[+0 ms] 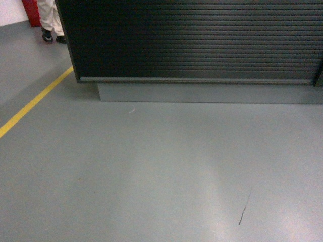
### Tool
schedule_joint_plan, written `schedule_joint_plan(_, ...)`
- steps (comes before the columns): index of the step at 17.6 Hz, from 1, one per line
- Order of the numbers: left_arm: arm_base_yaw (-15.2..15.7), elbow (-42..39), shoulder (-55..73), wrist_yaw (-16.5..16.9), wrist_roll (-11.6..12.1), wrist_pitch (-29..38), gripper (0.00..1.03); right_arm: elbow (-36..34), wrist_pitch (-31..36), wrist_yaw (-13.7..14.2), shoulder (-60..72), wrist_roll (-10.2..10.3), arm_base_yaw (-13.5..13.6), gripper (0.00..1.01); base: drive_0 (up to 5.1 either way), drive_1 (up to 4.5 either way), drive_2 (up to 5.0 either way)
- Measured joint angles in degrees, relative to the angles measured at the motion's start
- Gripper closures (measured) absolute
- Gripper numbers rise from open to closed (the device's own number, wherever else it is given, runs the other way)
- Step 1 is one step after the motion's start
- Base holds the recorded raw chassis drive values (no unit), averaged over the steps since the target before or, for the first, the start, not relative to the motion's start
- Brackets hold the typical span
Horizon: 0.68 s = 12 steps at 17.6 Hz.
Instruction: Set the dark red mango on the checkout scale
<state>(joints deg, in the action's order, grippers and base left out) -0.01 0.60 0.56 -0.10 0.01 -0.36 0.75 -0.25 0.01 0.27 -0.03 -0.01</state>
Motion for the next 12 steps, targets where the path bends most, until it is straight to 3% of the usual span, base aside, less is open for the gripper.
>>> schedule_joint_plan(12,0.0,0.0,0.0,0.07,0.02,0.39,0.05,0.0,0.02,0.0,0.0,0.0,0.0,0.03,0.0,4.19,-4.1)
